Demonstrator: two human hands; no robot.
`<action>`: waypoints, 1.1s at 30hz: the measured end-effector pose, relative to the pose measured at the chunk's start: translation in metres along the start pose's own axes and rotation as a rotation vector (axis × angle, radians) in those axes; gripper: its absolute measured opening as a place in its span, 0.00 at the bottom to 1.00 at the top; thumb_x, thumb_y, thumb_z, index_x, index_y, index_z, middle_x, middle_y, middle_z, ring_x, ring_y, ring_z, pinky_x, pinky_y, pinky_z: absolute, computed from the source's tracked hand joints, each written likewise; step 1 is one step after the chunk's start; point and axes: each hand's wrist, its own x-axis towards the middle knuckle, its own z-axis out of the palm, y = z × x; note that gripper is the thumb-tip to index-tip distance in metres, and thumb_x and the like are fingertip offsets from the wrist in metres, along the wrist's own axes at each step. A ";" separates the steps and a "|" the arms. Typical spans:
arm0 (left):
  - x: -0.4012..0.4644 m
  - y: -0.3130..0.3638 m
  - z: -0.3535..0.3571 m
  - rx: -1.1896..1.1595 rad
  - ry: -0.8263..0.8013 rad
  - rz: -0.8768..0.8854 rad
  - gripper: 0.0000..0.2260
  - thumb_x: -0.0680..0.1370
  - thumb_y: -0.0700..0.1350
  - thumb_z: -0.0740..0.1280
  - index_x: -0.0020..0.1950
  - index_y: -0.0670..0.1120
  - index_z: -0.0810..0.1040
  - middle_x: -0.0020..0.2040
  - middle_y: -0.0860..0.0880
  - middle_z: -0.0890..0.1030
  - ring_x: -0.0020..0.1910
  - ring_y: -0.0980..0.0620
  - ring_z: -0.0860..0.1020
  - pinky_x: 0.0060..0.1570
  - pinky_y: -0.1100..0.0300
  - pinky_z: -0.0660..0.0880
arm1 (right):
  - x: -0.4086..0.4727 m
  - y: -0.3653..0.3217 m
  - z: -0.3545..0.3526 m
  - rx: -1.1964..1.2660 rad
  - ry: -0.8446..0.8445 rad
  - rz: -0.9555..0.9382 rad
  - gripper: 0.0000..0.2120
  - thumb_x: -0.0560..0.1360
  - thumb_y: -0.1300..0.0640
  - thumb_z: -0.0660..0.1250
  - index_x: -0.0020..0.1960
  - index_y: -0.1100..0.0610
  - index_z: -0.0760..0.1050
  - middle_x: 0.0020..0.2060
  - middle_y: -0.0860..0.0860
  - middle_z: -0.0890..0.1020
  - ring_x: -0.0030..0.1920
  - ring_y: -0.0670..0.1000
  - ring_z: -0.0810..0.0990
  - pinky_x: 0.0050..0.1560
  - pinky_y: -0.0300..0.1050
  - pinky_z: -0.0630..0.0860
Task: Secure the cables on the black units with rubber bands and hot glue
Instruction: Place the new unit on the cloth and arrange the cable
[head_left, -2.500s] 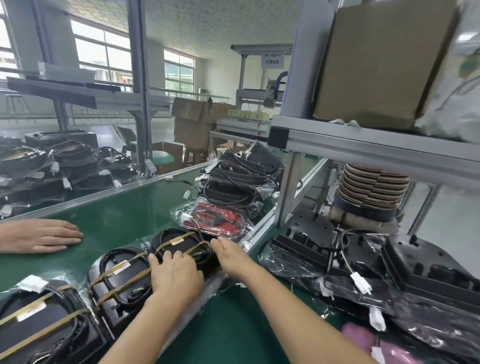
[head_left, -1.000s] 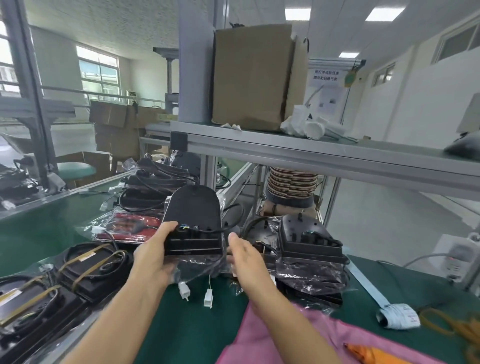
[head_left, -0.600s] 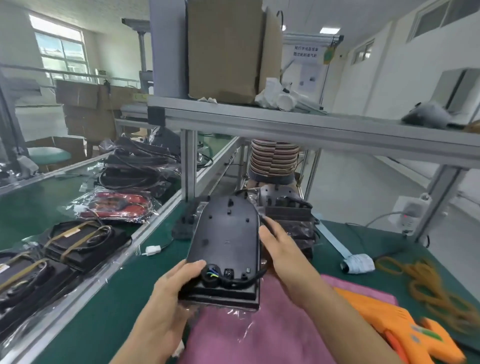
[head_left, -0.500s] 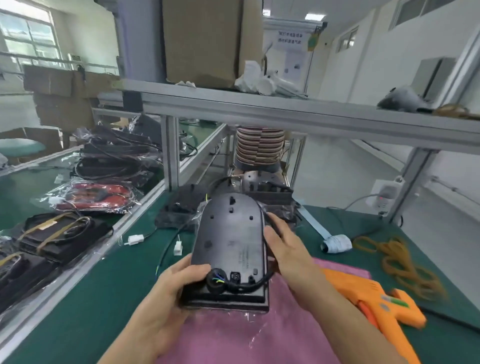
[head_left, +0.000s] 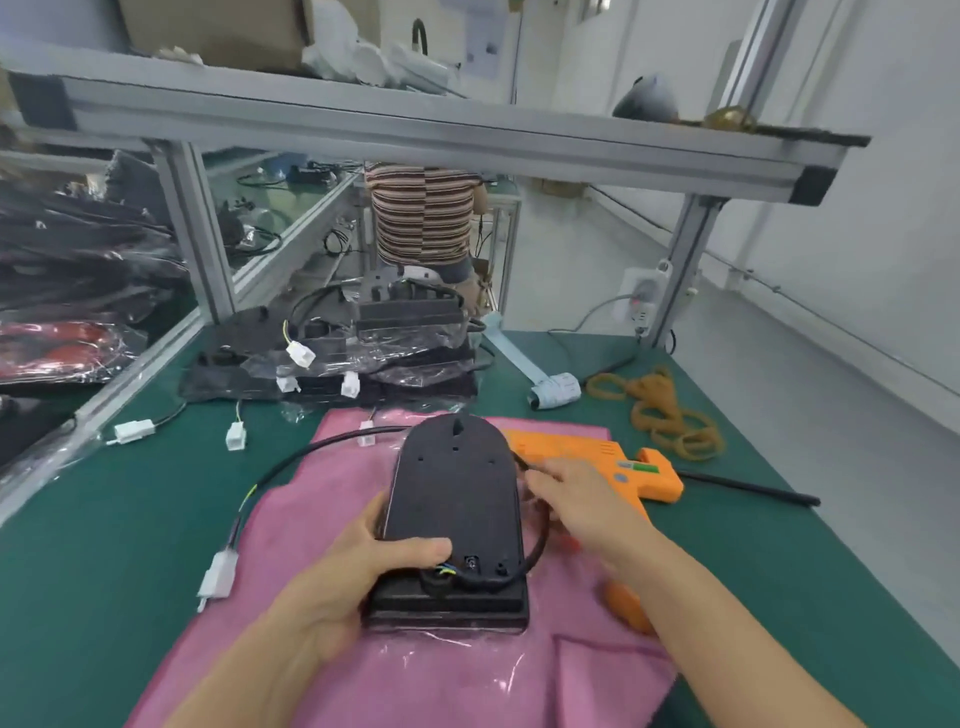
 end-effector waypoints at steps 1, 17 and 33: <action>0.001 -0.001 0.000 0.025 -0.002 -0.012 0.38 0.51 0.42 0.80 0.62 0.45 0.76 0.52 0.43 0.85 0.47 0.43 0.84 0.39 0.56 0.80 | -0.001 0.003 -0.003 0.039 -0.007 0.021 0.15 0.80 0.63 0.60 0.36 0.52 0.76 0.27 0.40 0.72 0.30 0.42 0.67 0.32 0.35 0.63; -0.004 0.008 0.007 1.030 0.204 0.080 0.40 0.55 0.74 0.62 0.66 0.63 0.69 0.65 0.58 0.67 0.69 0.53 0.63 0.69 0.53 0.63 | 0.017 -0.018 -0.003 0.355 0.163 -0.110 0.11 0.75 0.66 0.68 0.39 0.52 0.80 0.28 0.50 0.77 0.25 0.41 0.72 0.28 0.34 0.72; -0.002 -0.014 0.039 0.996 0.196 0.502 0.11 0.68 0.58 0.73 0.35 0.57 0.72 0.42 0.58 0.75 0.54 0.66 0.66 0.55 0.70 0.55 | -0.011 -0.012 -0.024 0.300 -0.307 0.114 0.11 0.72 0.70 0.69 0.54 0.62 0.78 0.36 0.51 0.80 0.36 0.49 0.80 0.48 0.46 0.74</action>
